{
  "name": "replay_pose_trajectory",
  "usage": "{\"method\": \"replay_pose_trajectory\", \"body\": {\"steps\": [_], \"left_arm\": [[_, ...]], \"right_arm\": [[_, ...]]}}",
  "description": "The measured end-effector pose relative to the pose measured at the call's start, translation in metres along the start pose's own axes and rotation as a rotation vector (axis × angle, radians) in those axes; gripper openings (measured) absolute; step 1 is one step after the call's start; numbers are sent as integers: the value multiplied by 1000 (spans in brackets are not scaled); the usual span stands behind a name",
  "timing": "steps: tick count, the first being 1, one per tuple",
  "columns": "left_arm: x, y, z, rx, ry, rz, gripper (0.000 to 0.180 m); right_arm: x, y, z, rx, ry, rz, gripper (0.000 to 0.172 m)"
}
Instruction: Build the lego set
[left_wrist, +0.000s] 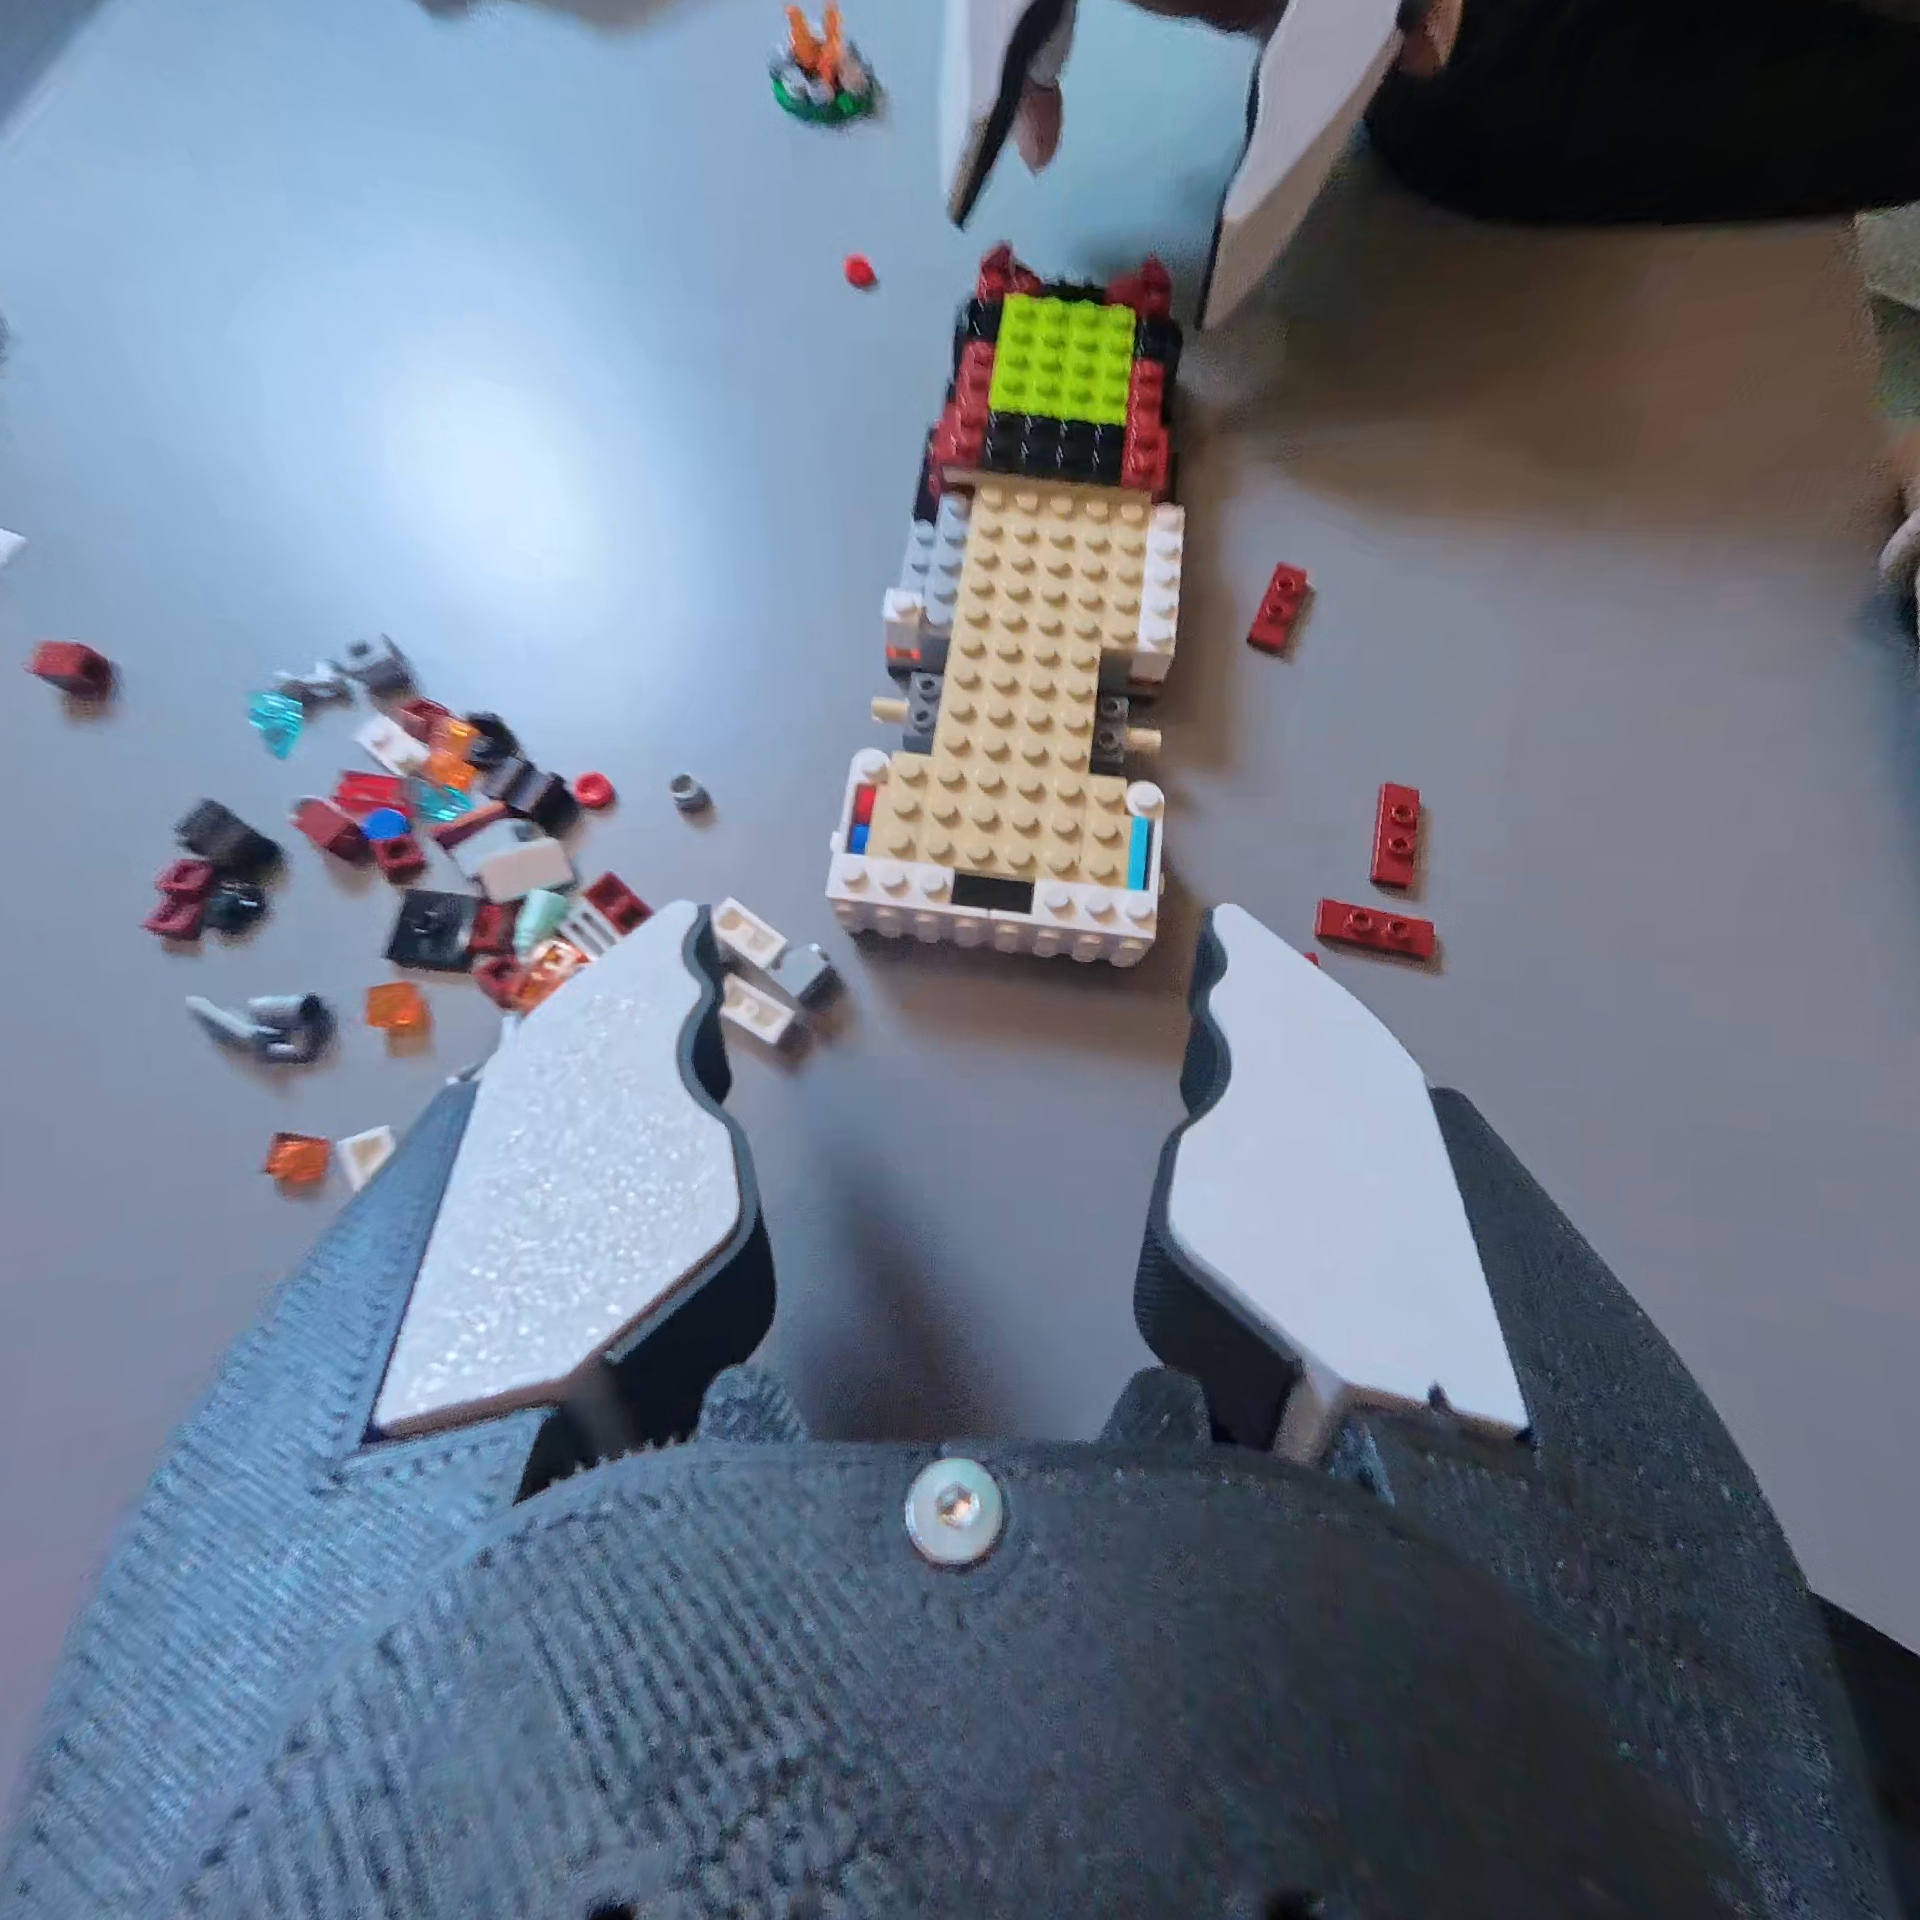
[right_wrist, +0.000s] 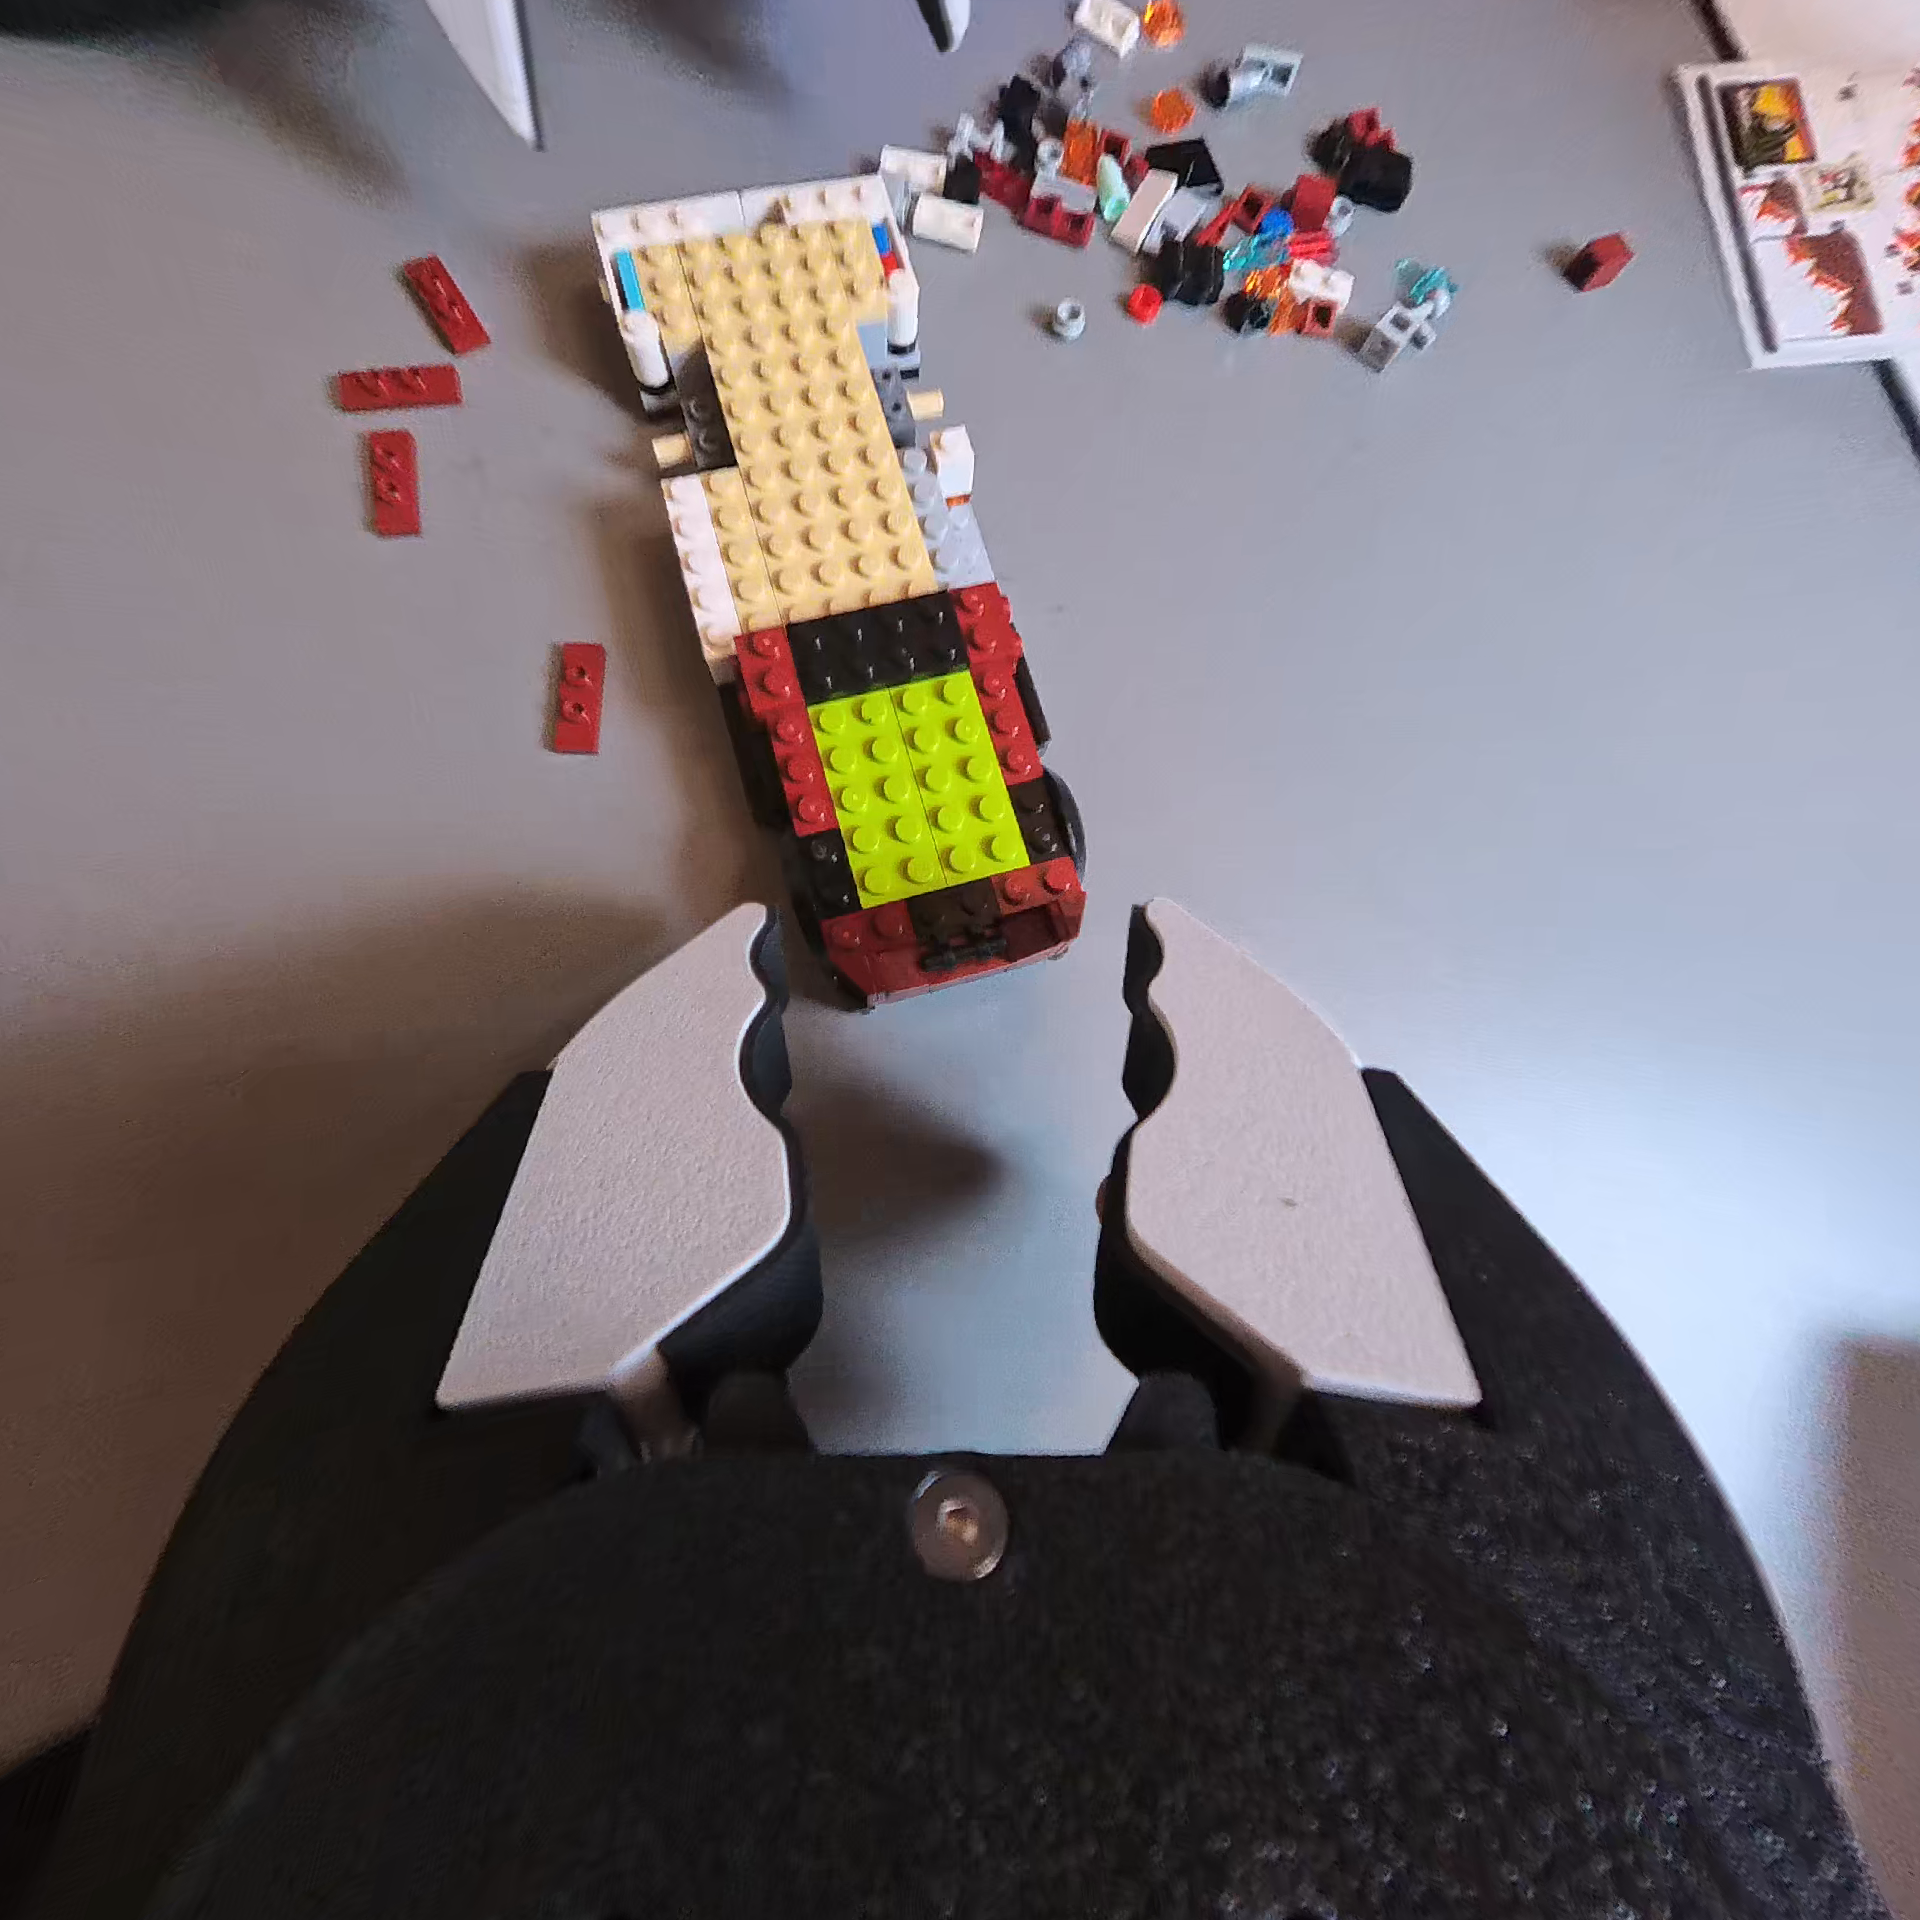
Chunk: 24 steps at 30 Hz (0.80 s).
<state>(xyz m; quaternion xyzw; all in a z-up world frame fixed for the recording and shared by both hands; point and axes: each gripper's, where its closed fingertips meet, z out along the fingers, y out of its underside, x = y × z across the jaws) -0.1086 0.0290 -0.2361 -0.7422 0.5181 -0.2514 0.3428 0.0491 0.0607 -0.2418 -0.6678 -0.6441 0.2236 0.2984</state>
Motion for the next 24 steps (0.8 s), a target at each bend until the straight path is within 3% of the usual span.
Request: {"method": "replay_pose_trajectory", "body": {"steps": [6, 13, 24], "left_arm": [[10, 14, 19, -64, 38, 24, 88], [16, 14, 25, -74, 29, 94, 69], [19, 10, 30, -46, 35, 100, 73]], "right_arm": [[-2, 4, 9, 8, -24, 11, 55], [0, 9, 4, 14, -23, 24, 54], [4, 10, 2, 14, 9, 22, 52]]}}
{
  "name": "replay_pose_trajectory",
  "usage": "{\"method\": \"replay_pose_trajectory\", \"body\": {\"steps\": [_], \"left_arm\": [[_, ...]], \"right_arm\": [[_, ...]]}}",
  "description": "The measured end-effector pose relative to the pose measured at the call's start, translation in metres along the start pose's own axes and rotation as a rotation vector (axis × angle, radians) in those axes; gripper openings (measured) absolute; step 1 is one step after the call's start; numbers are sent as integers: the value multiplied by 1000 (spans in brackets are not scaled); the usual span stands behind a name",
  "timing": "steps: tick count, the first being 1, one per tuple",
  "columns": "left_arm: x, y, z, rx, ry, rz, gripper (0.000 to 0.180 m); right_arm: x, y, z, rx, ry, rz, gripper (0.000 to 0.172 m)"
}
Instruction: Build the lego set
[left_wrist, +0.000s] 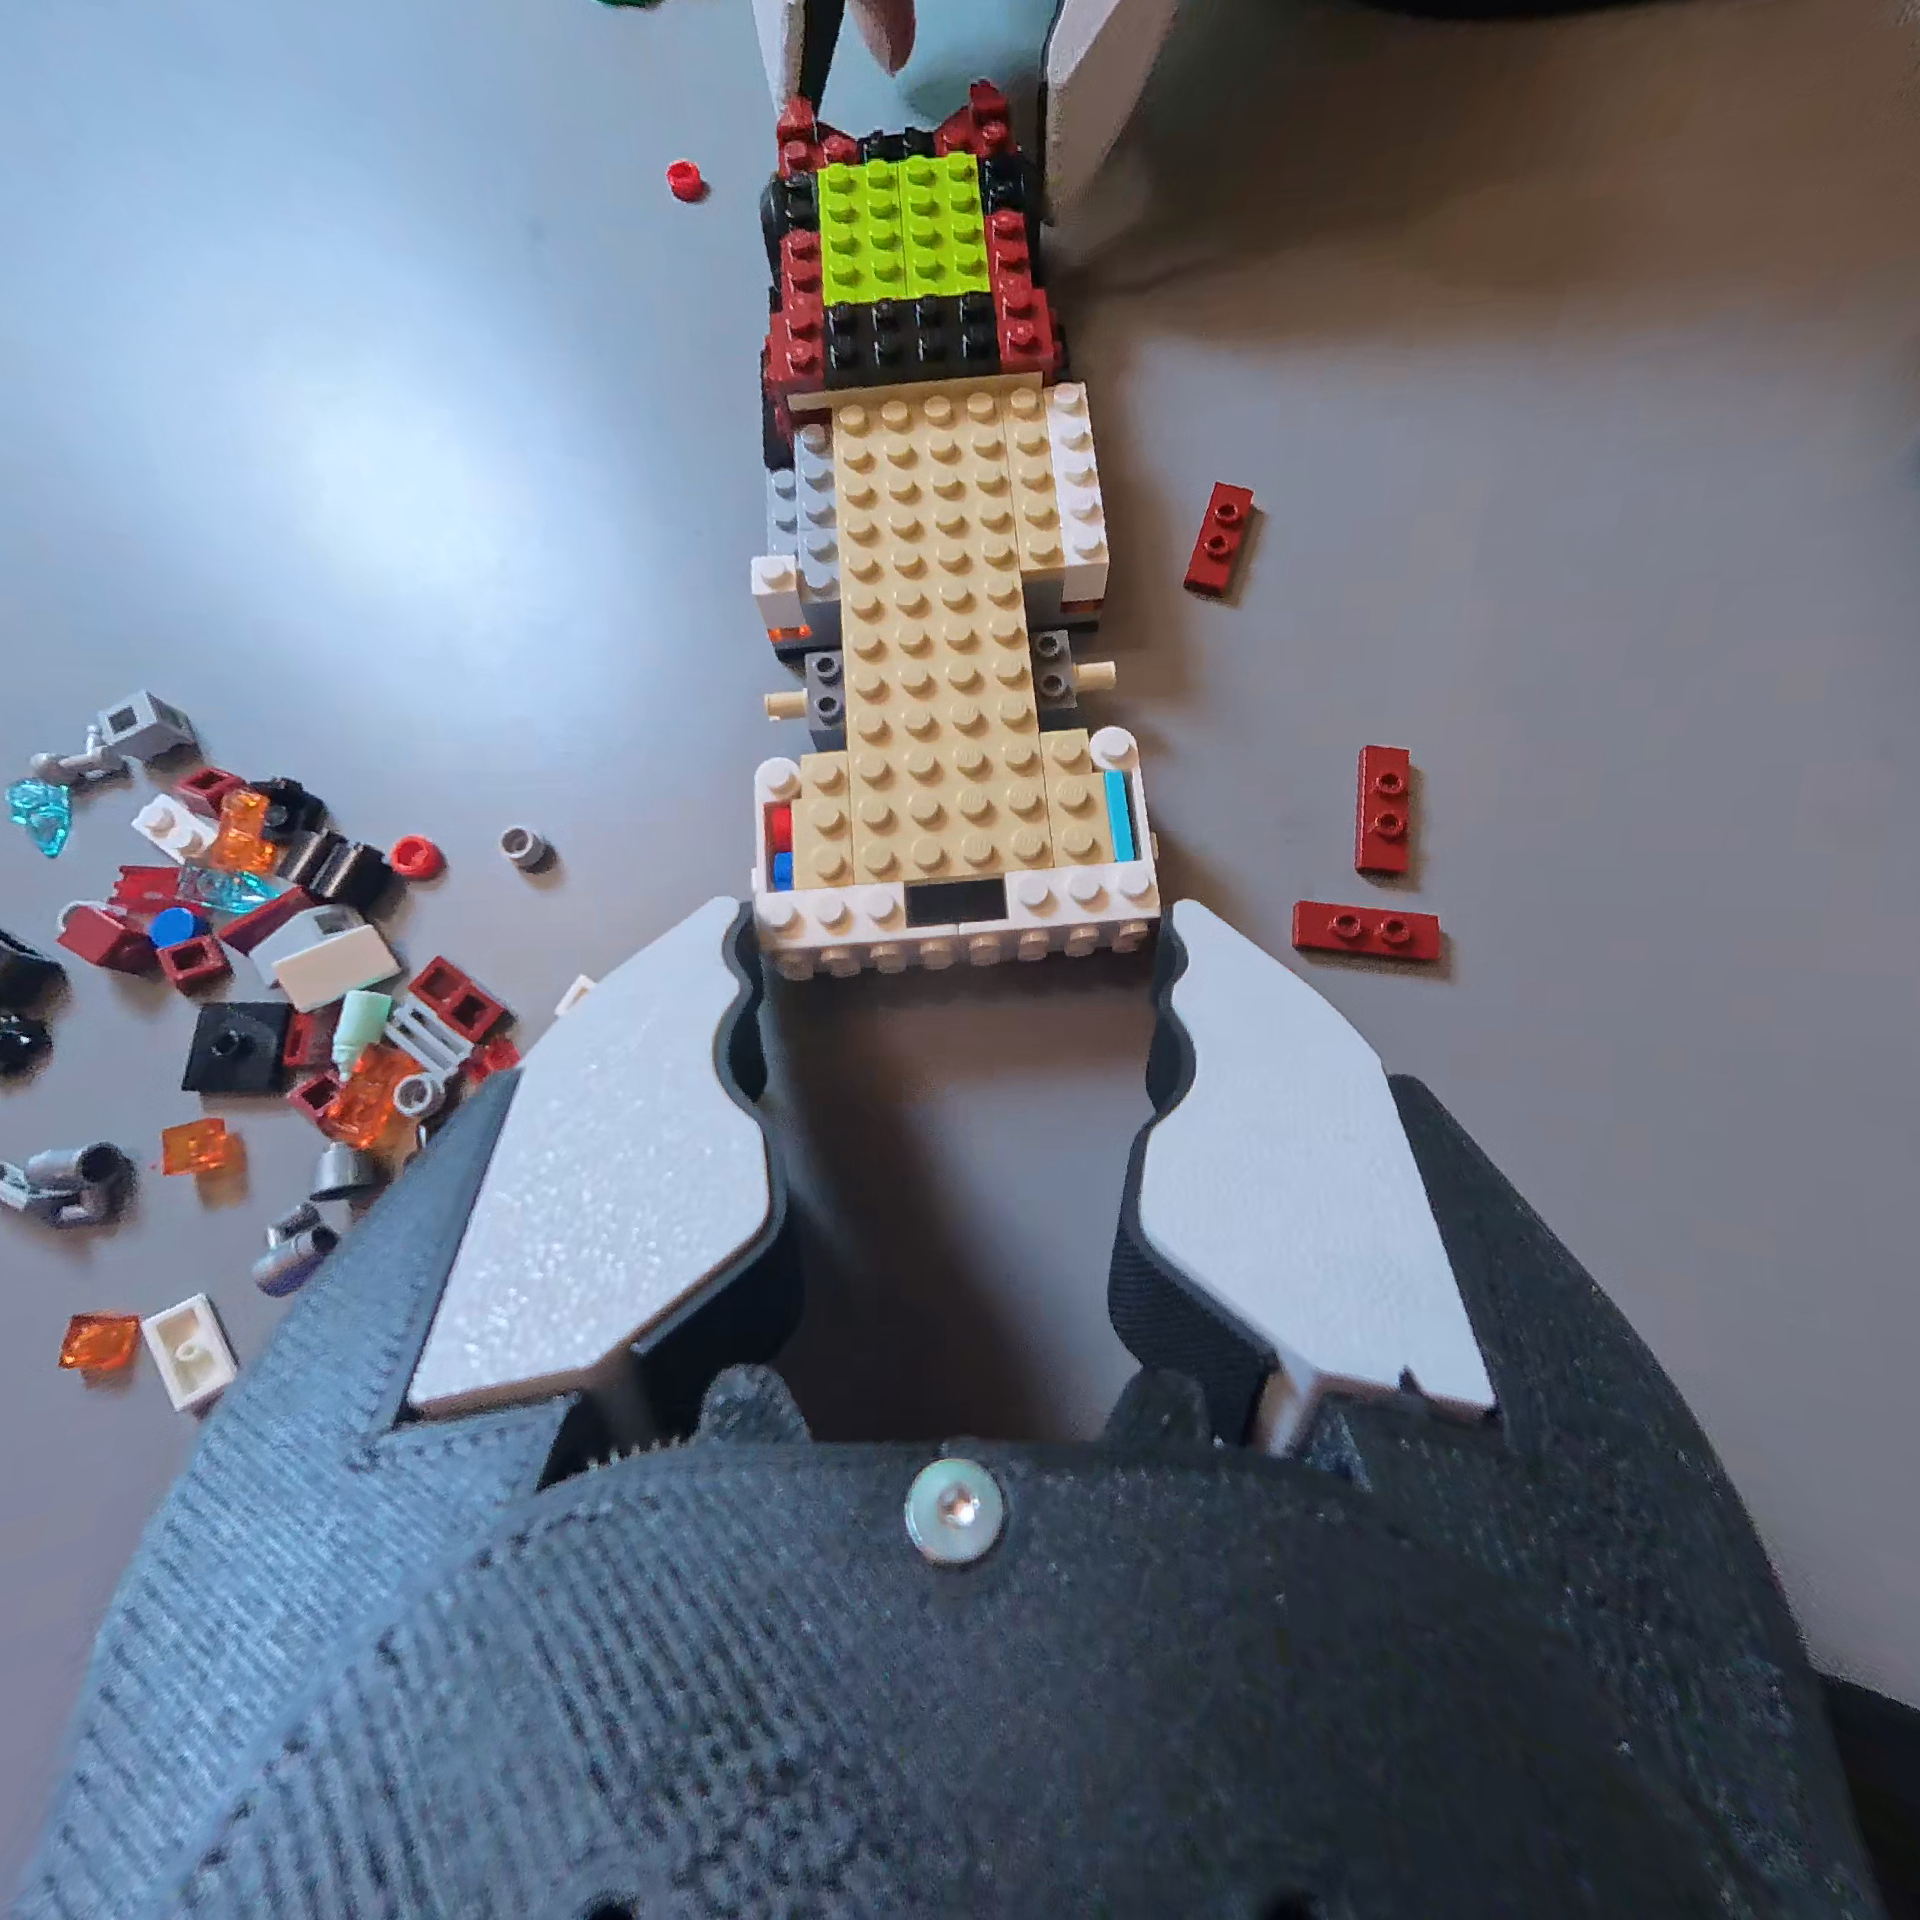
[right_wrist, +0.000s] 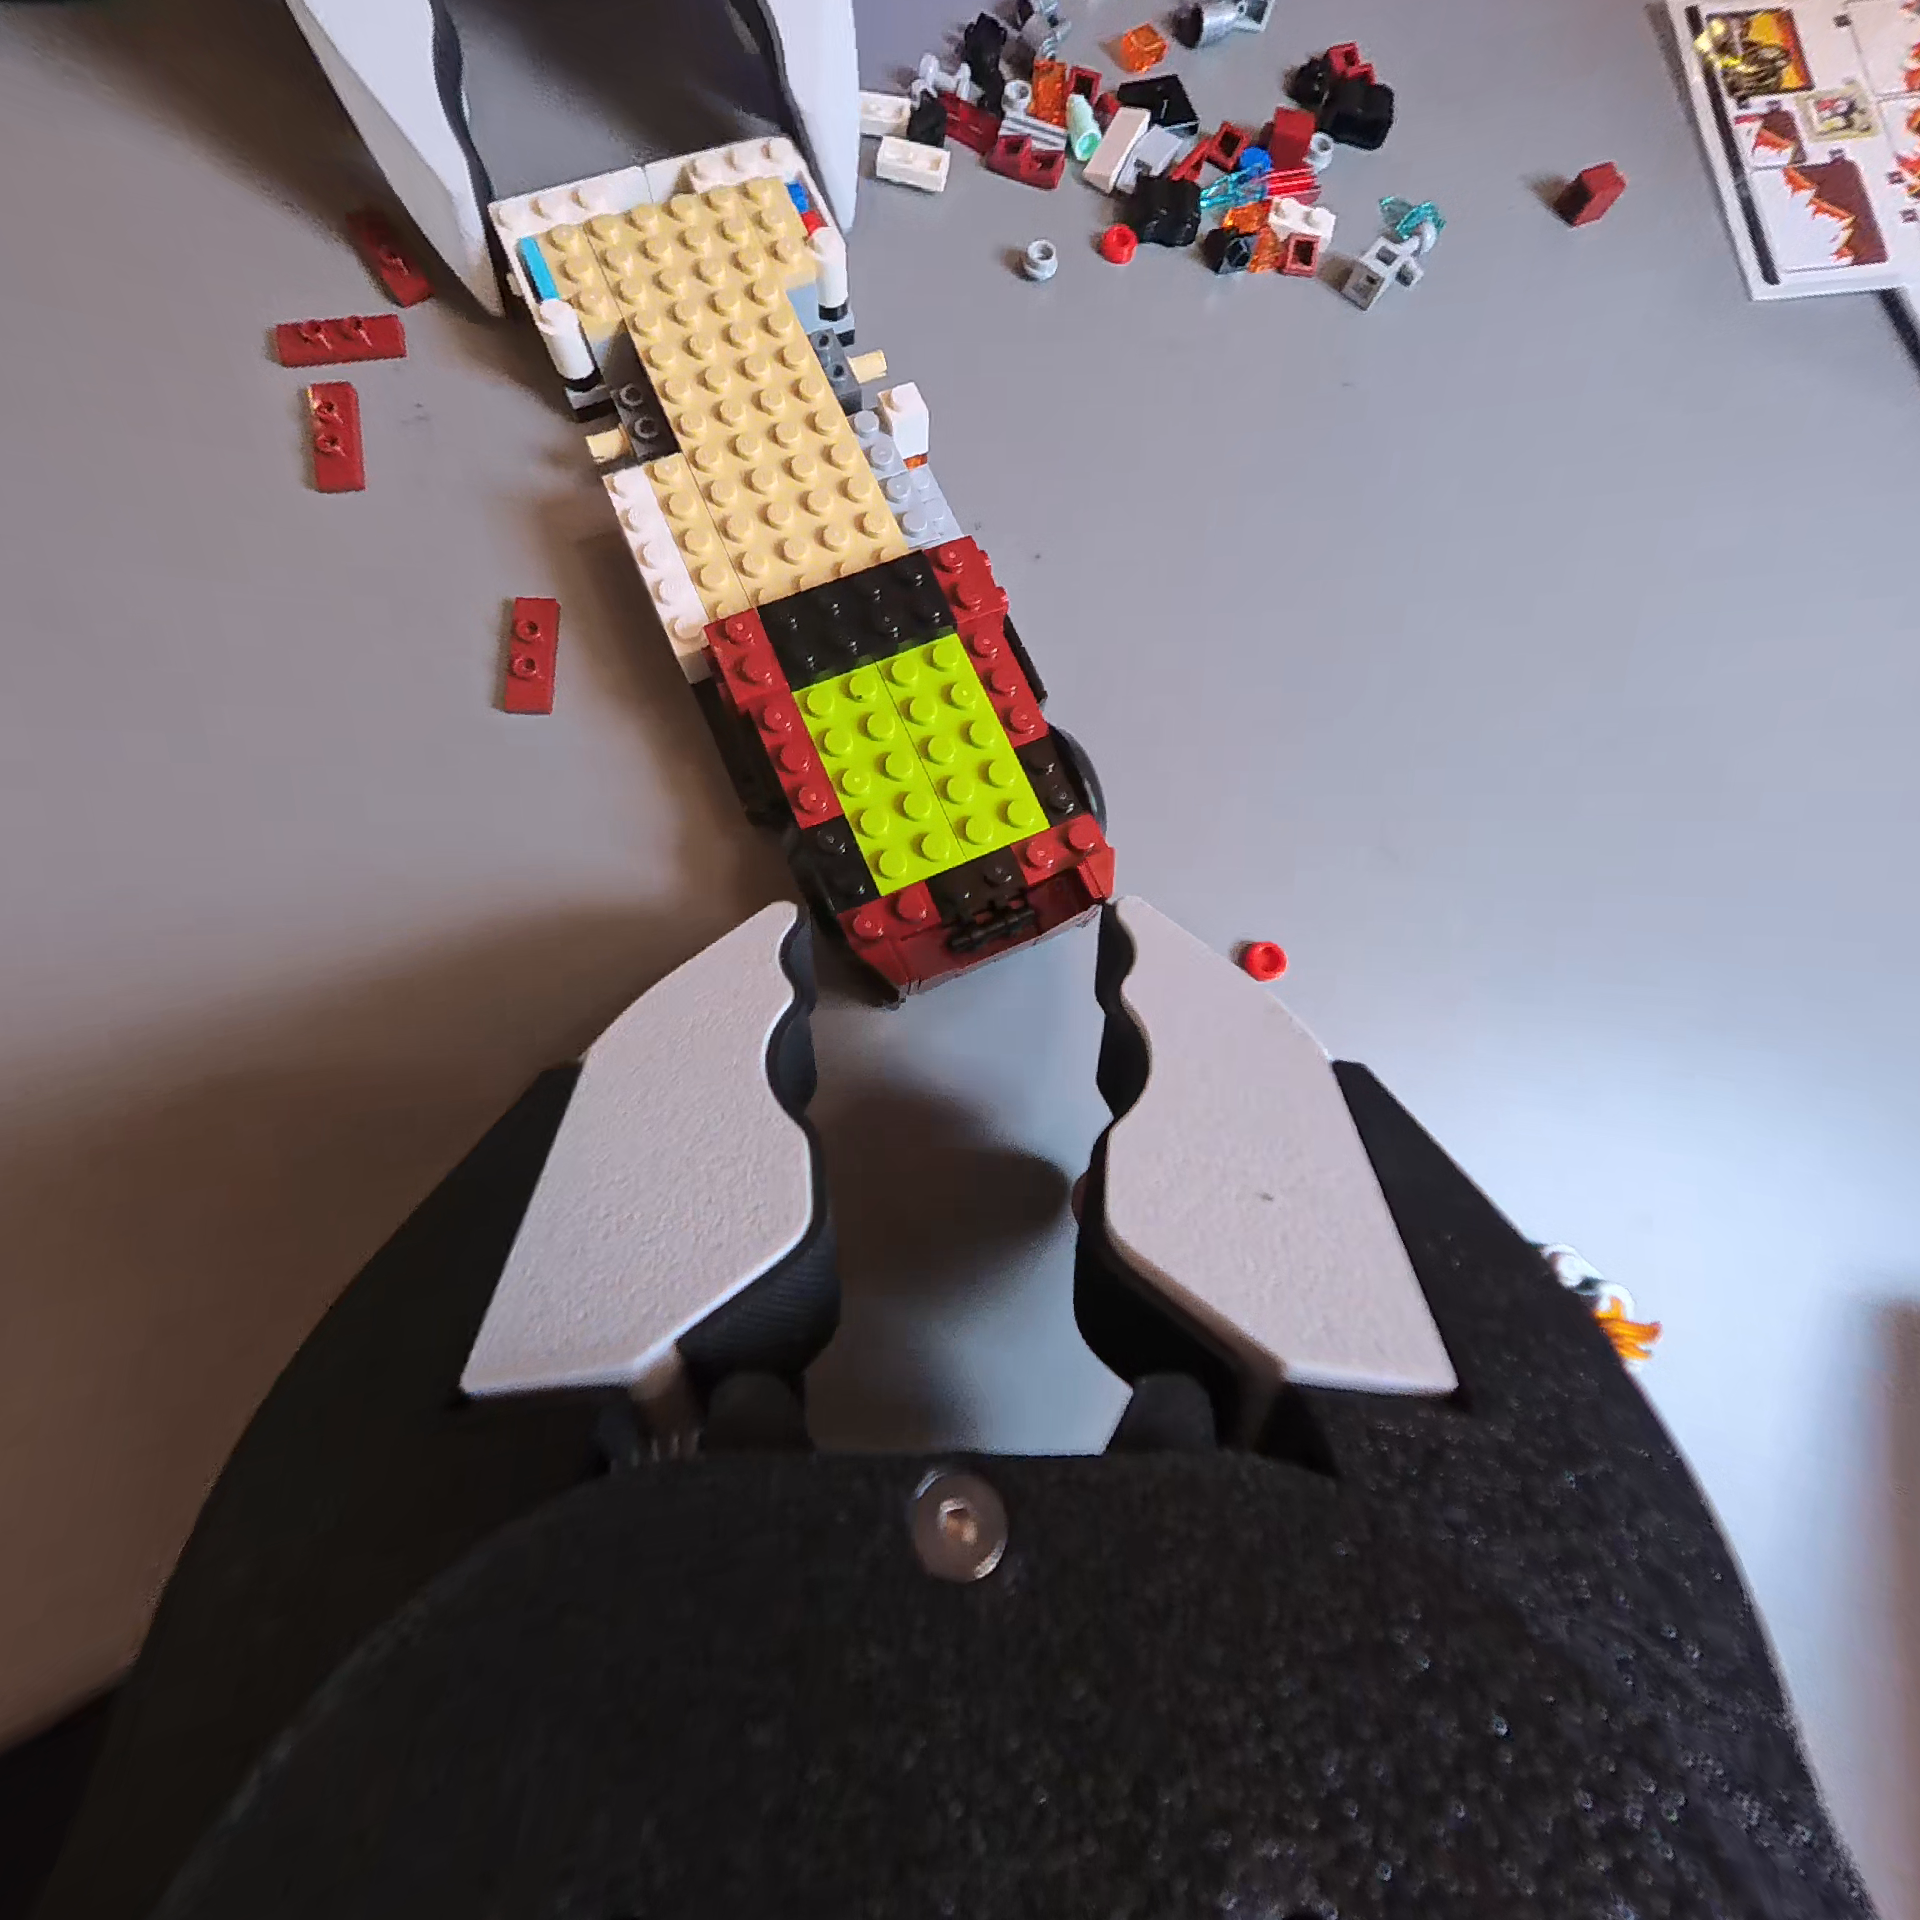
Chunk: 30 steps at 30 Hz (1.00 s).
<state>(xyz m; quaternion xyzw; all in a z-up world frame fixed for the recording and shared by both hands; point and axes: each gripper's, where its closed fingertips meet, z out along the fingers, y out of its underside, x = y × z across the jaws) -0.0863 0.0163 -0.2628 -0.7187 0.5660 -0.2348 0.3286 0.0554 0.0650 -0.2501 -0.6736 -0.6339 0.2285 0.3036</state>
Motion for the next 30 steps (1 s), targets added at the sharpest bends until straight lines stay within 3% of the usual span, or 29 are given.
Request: {"method": "replay_pose_trajectory", "body": {"steps": [19, 23, 30], "left_arm": [[3, -5, 1, 33, -1, 30, 65], [7, -7, 3, 39, 14, 49, 56], [0, -10, -1, 73, -17, 29, 51]], "right_arm": [[16, 4, -3, 38, 66, 42, 37], [22, 4, -3, 54, 103, 43, 28], [25, -1, -13, 84, 124, 39, 28]]}}
